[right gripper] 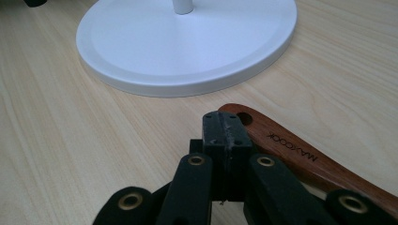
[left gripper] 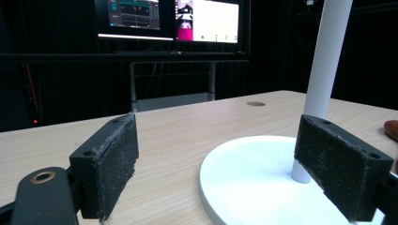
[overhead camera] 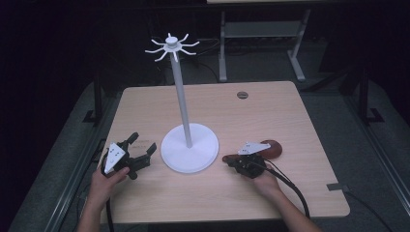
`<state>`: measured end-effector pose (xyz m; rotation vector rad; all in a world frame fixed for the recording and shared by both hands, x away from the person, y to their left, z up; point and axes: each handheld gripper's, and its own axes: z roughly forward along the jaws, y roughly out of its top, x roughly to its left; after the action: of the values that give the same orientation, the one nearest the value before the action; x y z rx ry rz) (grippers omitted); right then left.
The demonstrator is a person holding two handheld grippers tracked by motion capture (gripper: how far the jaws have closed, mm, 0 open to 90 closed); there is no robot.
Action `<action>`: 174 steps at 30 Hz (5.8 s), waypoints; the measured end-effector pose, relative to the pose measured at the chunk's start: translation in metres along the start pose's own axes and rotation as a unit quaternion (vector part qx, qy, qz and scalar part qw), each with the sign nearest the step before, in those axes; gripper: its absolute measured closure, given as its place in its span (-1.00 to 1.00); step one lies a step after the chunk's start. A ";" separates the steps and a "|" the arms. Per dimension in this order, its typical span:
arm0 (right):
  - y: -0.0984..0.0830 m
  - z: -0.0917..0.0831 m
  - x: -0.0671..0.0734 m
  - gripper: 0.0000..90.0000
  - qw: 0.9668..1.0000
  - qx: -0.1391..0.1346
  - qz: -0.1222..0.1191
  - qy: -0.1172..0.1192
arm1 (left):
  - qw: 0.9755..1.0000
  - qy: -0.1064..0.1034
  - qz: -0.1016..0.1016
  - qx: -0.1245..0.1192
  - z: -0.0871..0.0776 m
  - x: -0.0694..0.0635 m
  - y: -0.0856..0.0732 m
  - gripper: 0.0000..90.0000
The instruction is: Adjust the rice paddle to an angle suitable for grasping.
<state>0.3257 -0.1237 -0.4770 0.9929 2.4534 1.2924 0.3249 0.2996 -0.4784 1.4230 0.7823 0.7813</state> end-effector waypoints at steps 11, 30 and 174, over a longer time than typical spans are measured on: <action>0.004 0.005 -0.007 0.99 1.000 0.000 0.004 -0.005 | 1.000 -0.001 -0.004 -0.004 0.000 0.000 0.000 -0.70; 0.011 0.011 -0.018 0.99 1.000 -0.009 0.022 -0.016 | 1.000 -0.001 -0.003 -0.004 0.000 0.000 0.000 -0.70; -0.048 -0.094 -0.087 0.99 0.994 0.063 0.068 -0.058 | 1.000 -0.002 0.006 -0.002 -0.001 0.001 0.000 -0.70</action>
<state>0.3261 -0.2602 -0.4705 1.2509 2.4393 1.0944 0.3246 0.3011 -0.4785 1.4278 0.7688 0.7881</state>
